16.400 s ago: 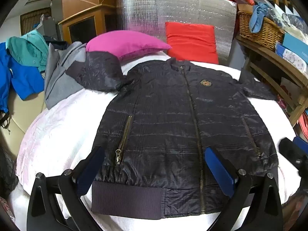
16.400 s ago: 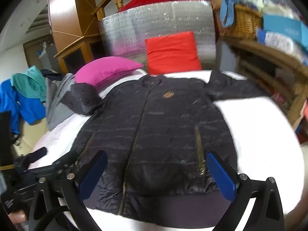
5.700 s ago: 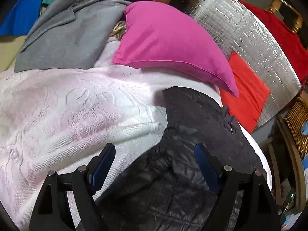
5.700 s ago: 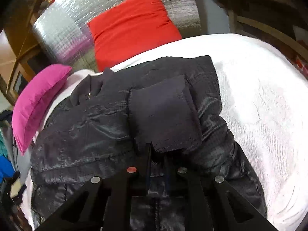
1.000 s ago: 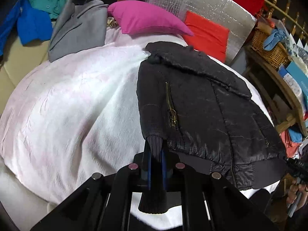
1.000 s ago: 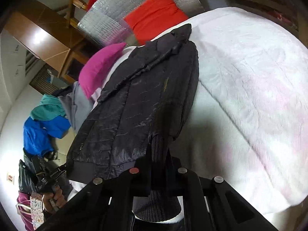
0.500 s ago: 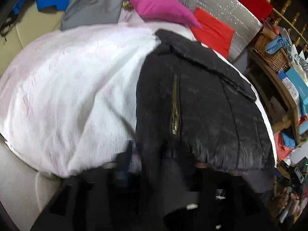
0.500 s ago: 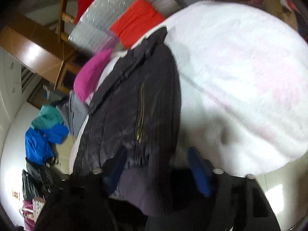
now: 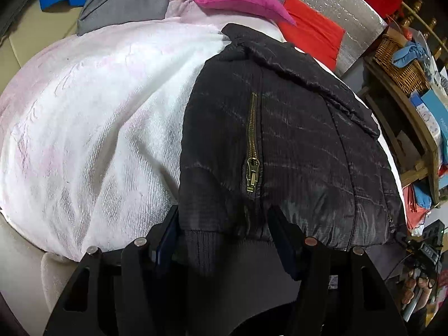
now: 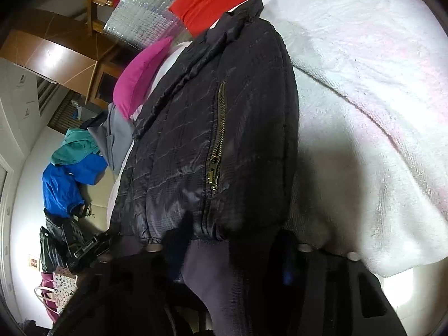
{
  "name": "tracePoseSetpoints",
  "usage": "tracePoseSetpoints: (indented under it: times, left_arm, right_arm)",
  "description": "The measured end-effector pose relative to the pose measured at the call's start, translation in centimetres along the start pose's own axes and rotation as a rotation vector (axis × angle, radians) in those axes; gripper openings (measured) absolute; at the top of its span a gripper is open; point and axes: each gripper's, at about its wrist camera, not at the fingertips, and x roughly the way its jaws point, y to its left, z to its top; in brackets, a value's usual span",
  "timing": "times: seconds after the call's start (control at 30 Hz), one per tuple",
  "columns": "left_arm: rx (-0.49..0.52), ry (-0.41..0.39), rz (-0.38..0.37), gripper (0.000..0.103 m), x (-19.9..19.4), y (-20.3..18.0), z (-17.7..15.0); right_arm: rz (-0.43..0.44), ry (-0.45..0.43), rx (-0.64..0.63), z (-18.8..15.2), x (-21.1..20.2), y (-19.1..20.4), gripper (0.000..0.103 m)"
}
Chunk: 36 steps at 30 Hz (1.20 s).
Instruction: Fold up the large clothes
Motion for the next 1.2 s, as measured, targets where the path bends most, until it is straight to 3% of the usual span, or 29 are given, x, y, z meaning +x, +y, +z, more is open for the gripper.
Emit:
tracePoseSetpoints:
  times: [0.07, 0.17, 0.23, 0.7, 0.83, 0.93, 1.07, 1.2]
  left_arm:
    - [-0.014, 0.005, -0.009, 0.062, 0.2, 0.2, 0.0]
    - [-0.011, 0.014, 0.011, 0.047, 0.0, 0.7, -0.2]
    - [-0.012, 0.027, 0.015, 0.044, -0.1, 1.2, -0.4]
    - [0.0, 0.044, 0.023, 0.045, 0.8, 1.0, 0.1]
    - [0.03, 0.045, 0.049, 0.044, 1.1, 0.5, 0.2]
    - [0.052, 0.048, 0.069, 0.035, 1.3, 0.0, 0.3]
    - [0.067, 0.047, 0.085, 0.024, 1.1, -0.5, 0.6]
    - [0.106, 0.03, 0.102, 0.021, 0.4, -1.2, 0.5]
  right_arm:
    - [-0.002, 0.007, -0.002, -0.2, -0.1, -0.2, 0.037]
    - [-0.014, 0.013, 0.018, -0.2, -0.1, -0.7, 0.036]
    - [0.005, 0.021, 0.038, -0.2, 0.0, -1.0, 0.038]
    - [-0.013, 0.072, 0.015, -0.1, 1.1, -0.6, 0.039]
    - [-0.044, 0.085, 0.005, -0.2, 1.4, -0.2, 0.031]
    - [-0.066, 0.1, -0.015, -0.1, 1.5, 0.3, 0.022]
    - [-0.079, 0.101, -0.033, -0.1, 1.4, 1.0, 0.018]
    - [-0.071, 0.088, -0.05, -0.1, 0.8, 1.5, 0.015]
